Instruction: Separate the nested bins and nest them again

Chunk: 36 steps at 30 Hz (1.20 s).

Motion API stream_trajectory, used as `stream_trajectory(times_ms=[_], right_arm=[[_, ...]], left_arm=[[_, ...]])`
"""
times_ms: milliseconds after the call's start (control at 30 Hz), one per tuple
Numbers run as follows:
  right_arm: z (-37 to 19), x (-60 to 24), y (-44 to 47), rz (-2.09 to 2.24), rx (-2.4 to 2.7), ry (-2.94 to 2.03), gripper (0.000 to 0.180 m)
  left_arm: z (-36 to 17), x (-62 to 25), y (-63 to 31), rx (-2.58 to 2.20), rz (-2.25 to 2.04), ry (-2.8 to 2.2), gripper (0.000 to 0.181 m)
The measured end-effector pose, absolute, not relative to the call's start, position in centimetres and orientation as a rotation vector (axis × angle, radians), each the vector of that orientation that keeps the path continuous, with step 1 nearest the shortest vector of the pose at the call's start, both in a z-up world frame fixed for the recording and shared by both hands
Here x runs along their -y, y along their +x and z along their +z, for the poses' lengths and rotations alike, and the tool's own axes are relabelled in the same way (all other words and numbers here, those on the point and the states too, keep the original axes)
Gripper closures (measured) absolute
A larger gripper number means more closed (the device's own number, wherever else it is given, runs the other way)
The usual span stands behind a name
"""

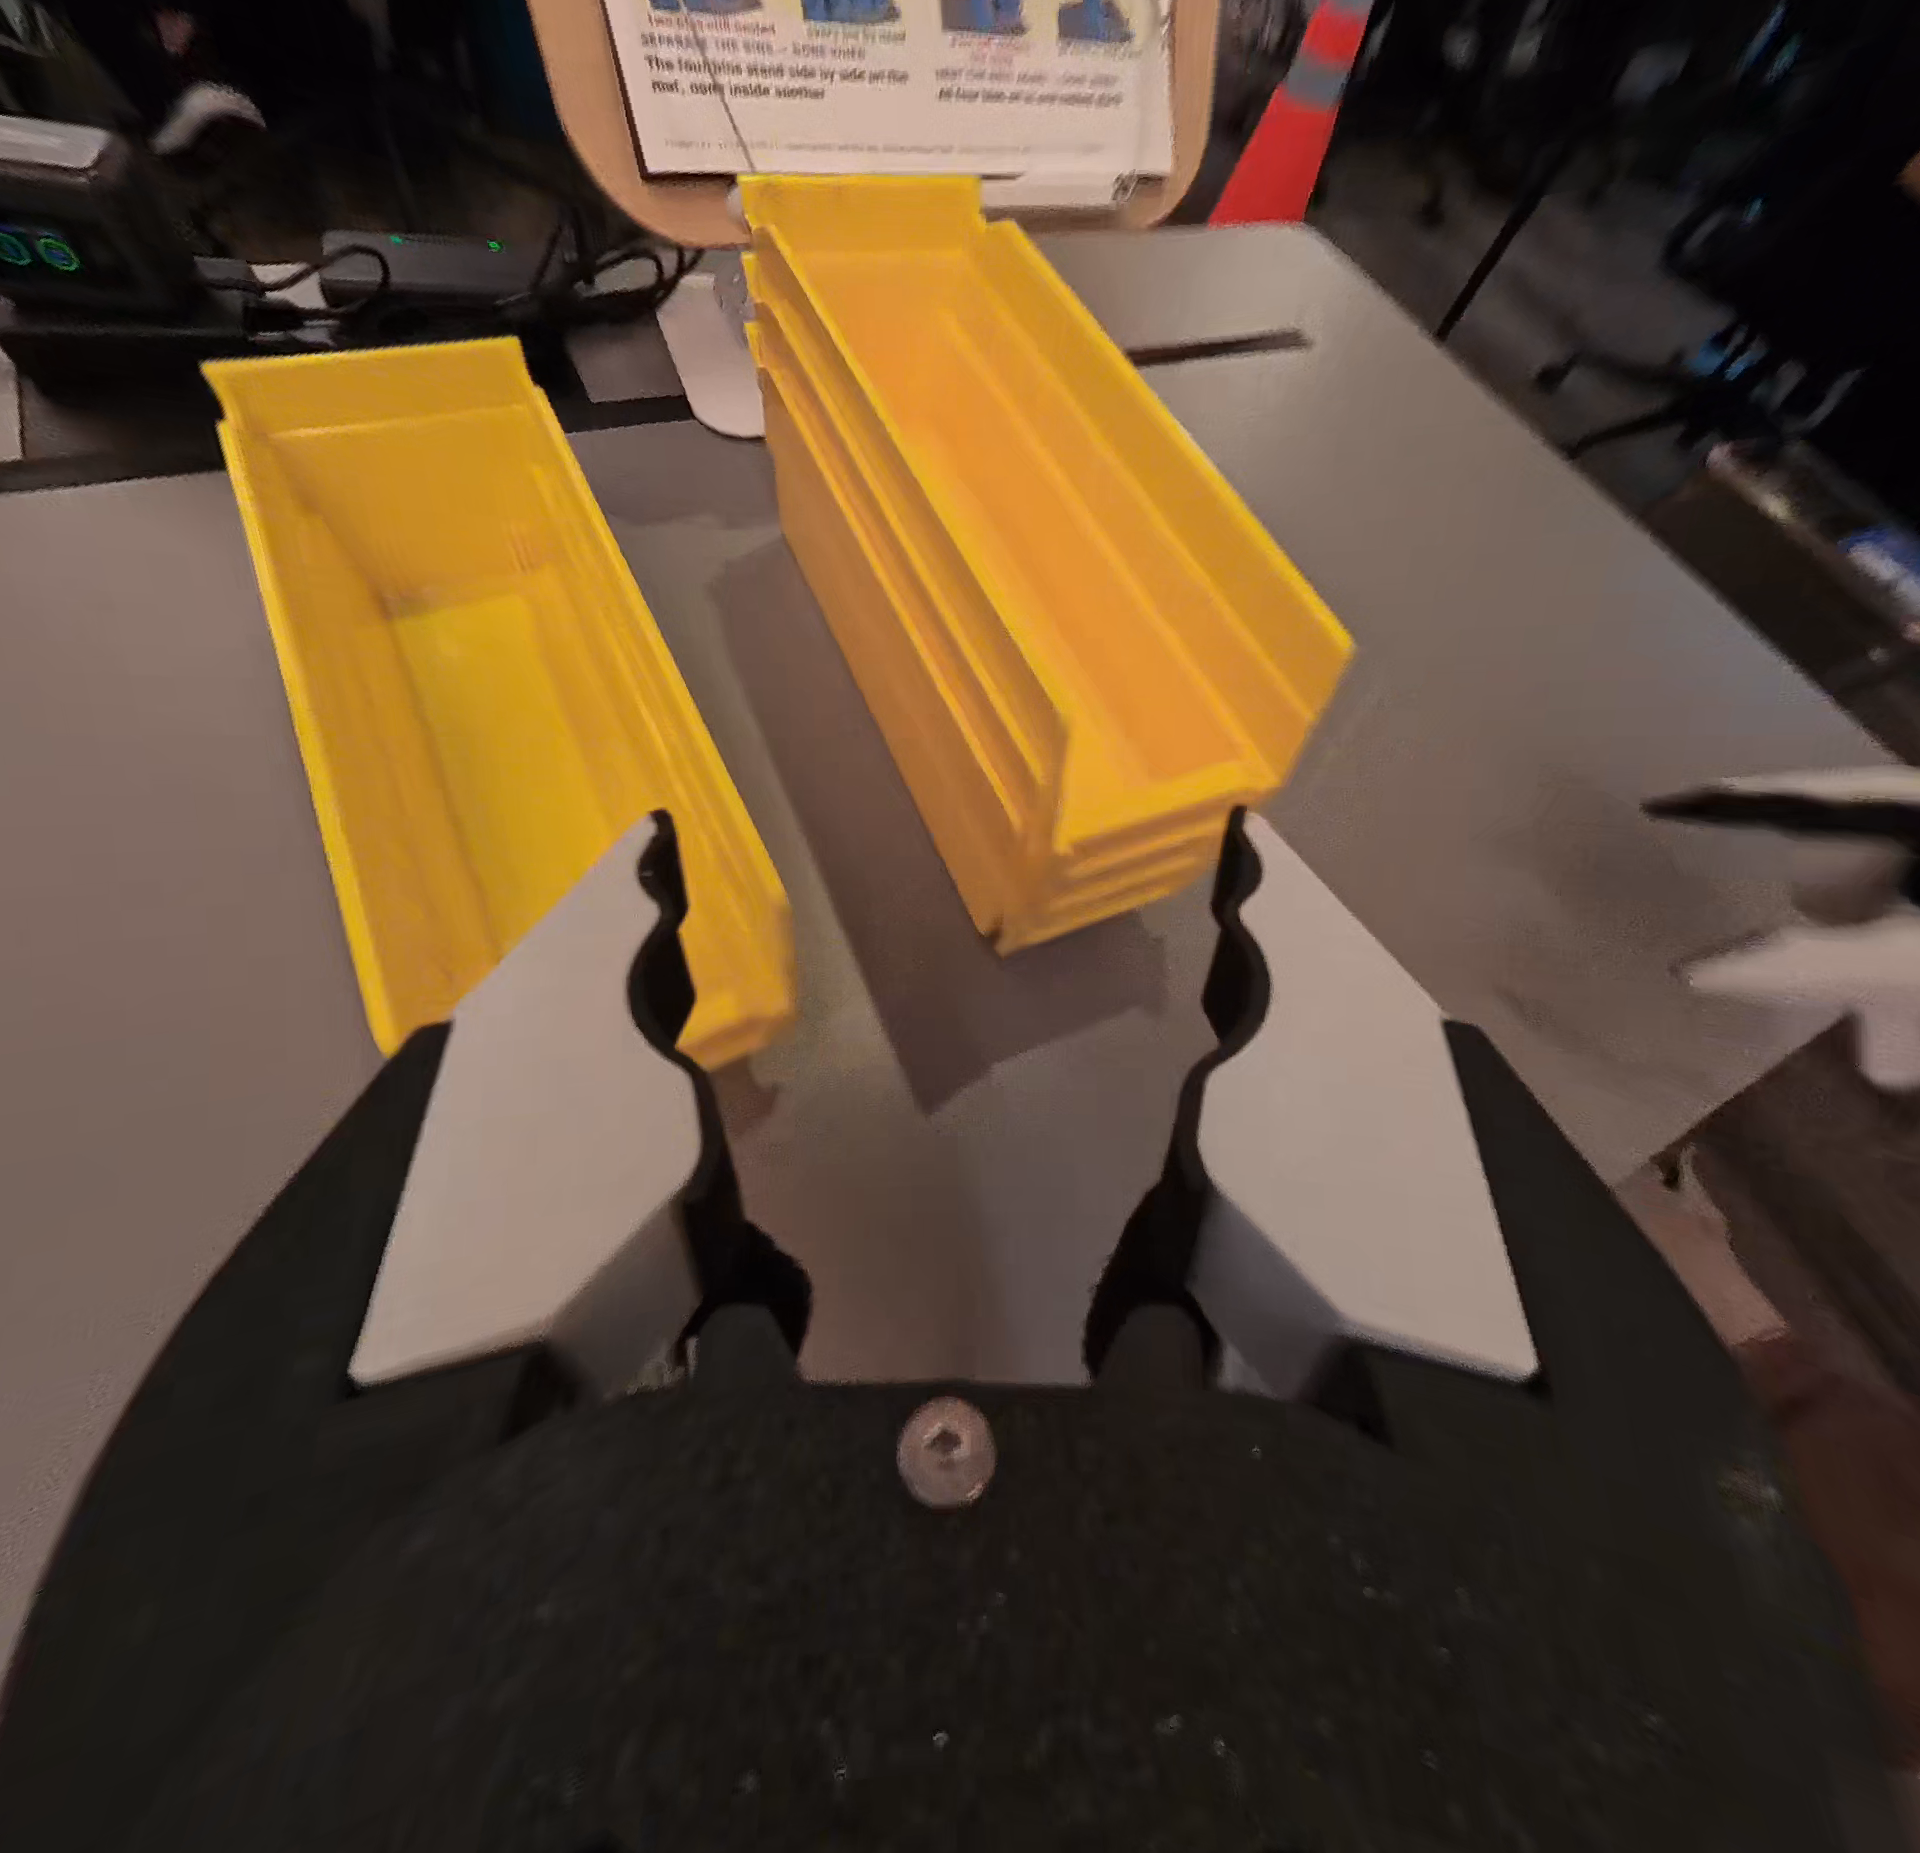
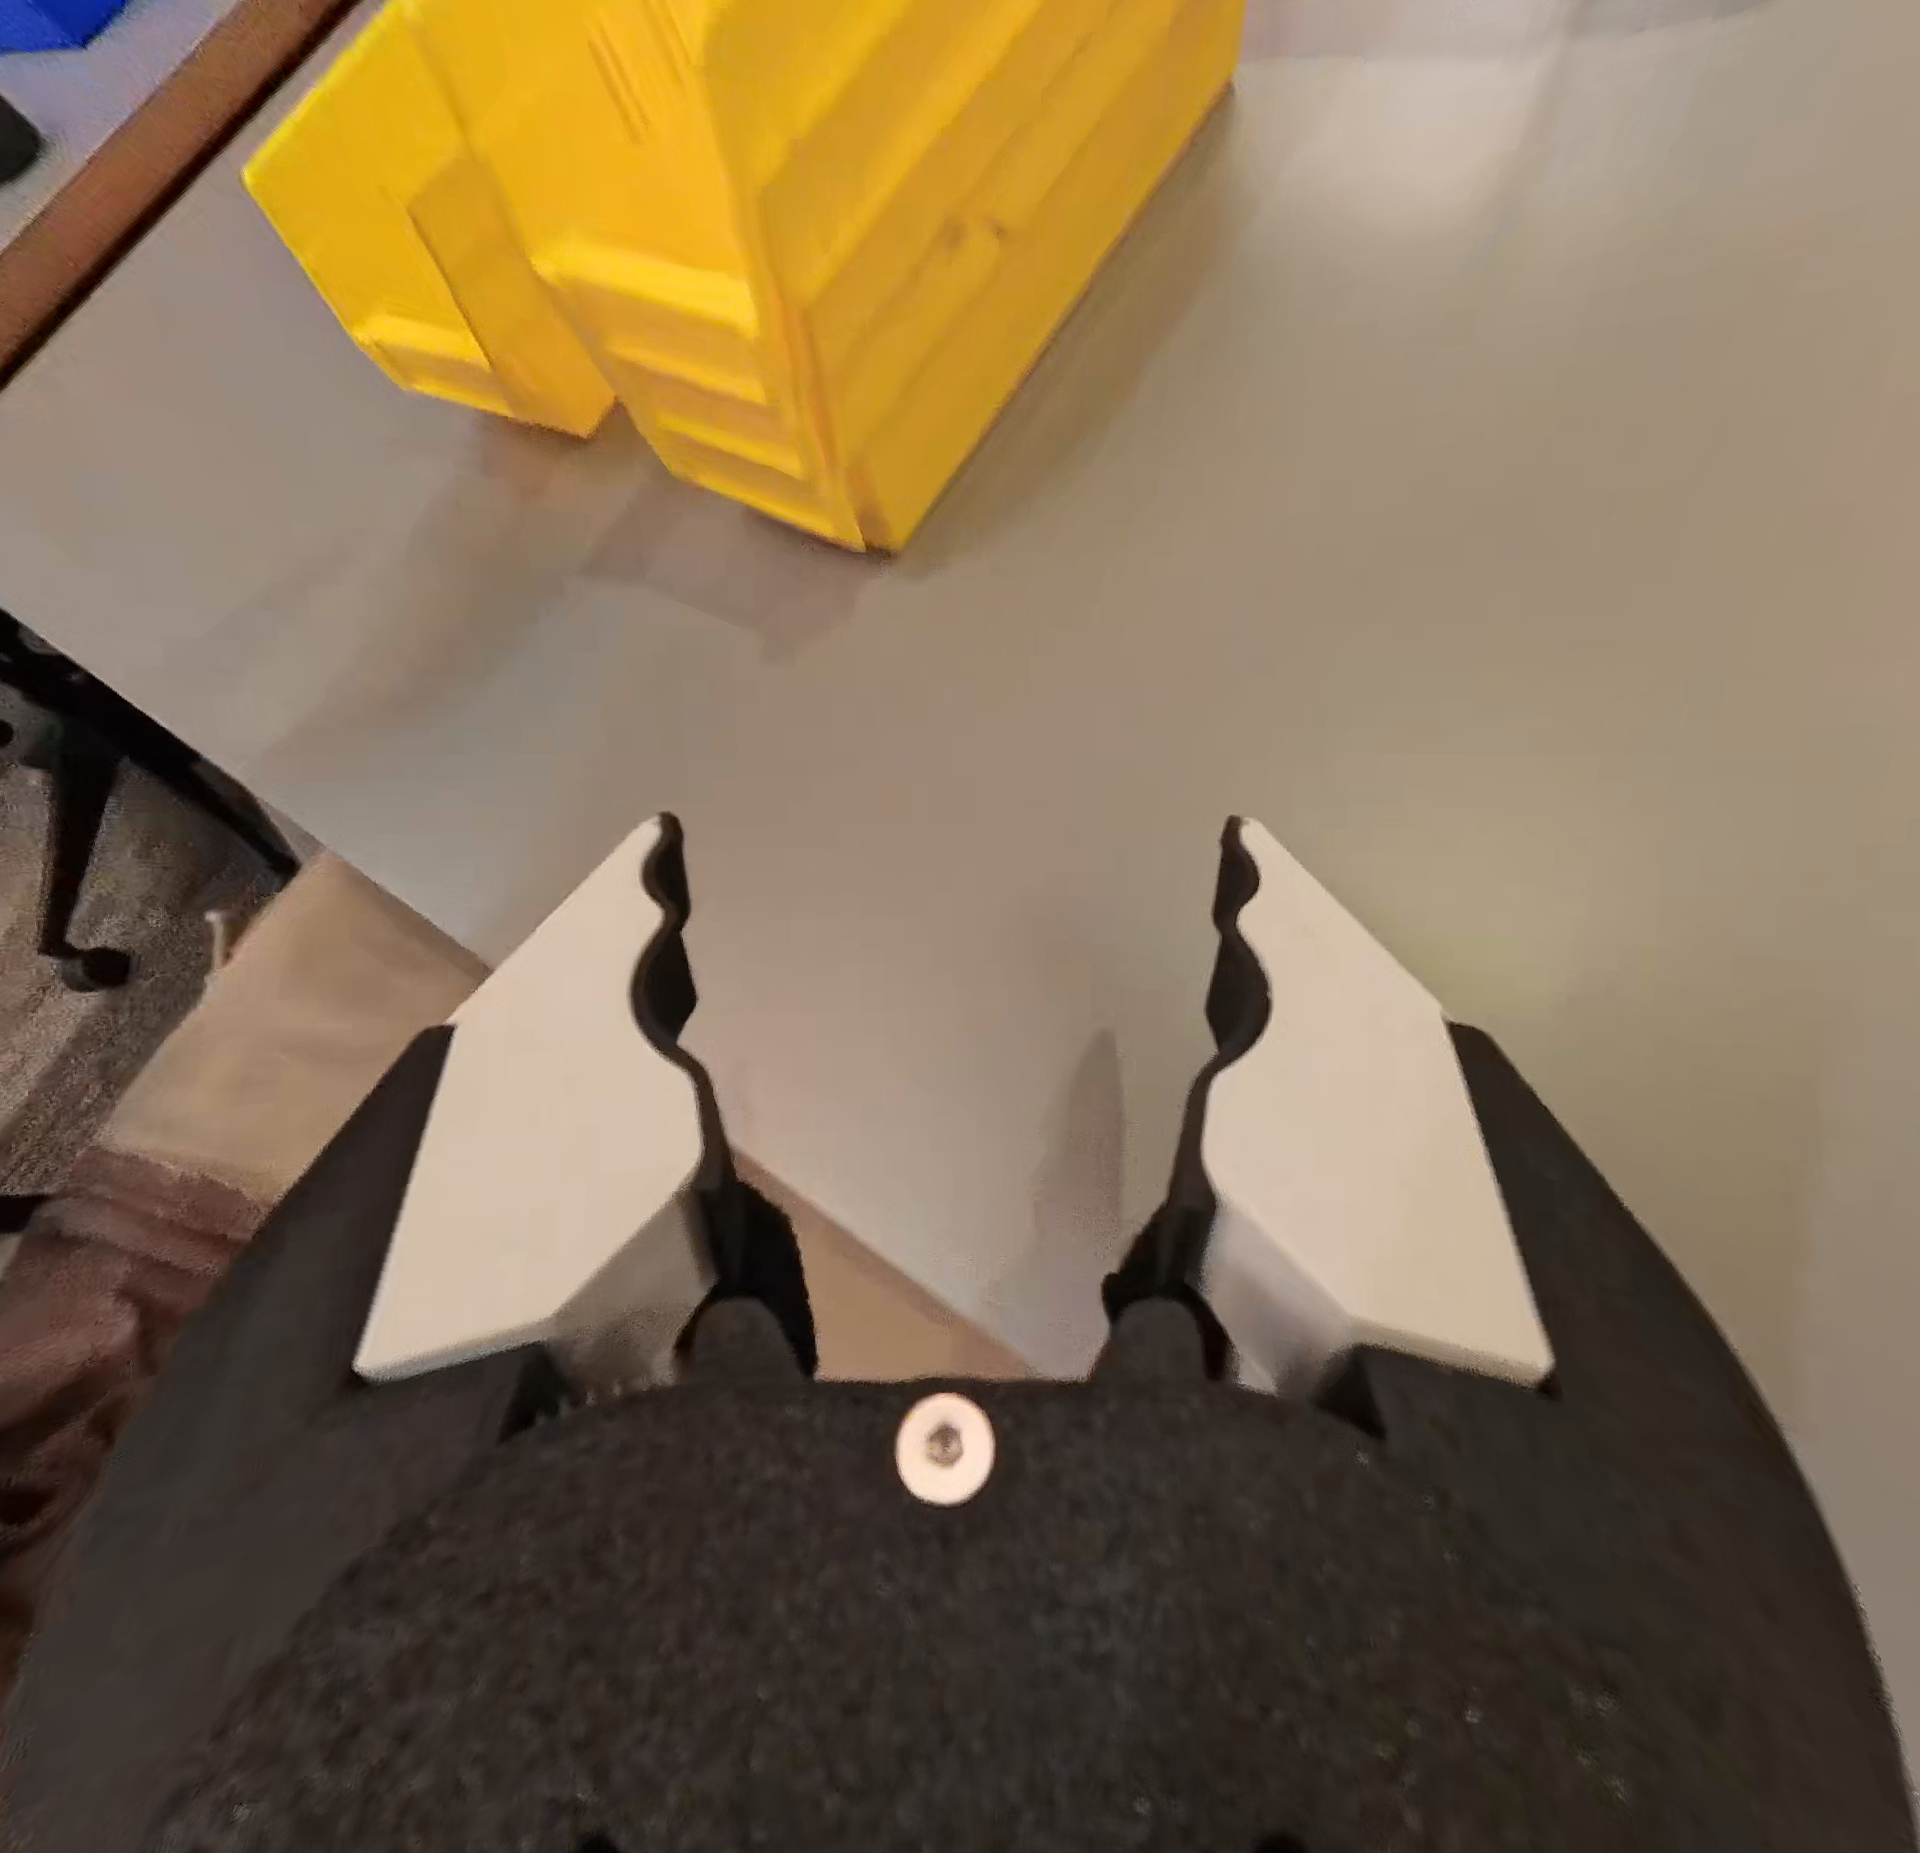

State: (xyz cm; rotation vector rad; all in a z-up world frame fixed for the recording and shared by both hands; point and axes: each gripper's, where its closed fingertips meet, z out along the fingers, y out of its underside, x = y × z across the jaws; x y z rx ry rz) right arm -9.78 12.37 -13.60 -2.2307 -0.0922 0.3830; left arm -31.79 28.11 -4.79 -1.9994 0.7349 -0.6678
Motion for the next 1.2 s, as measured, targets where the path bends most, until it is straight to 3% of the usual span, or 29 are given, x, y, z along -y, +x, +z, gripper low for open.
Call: stream_trajectory(times_ms=[167, 300, 467, 600, 933, 1200], right_arm=[[-7.9, -22.9, -11.9, 0.397, 0.112, -2.278, 0.062], [-4.8, -33.7, -12.6, 0.314, 0.024, -2.433, 0.056], [-5.8, -42.1, -12.8, 0.150, -0.119, -2.686, 0.056], [-6.9, -45.2, -14.0, 0.140, -0.235, -2.760, 0.059], [-11.5, -44.5, -13.9, -0.225, -0.219, -2.932, 0.052], [-11.3, -44.0, -14.2, -0.165, -0.243, -2.953, 0.052]], left_arm=[[-6.3, -20.9, -35.2, -0.582, -0.664, -1.927, 0.086], [-7.9, -20.2, -37.6, -0.603, -0.434, -1.825, 0.111], [-8.9, -20.8, -36.0, -0.729, -0.473, -1.777, 0.105], [-10.3, -20.9, -35.7, -0.844, -0.504, -1.793, 0.116], [-11.4, -20.8, -34.7, -0.769, -0.879, -1.928, 0.118], [-12.7, -20.4, -33.6, -0.786, -0.960, -2.003, 0.118]])
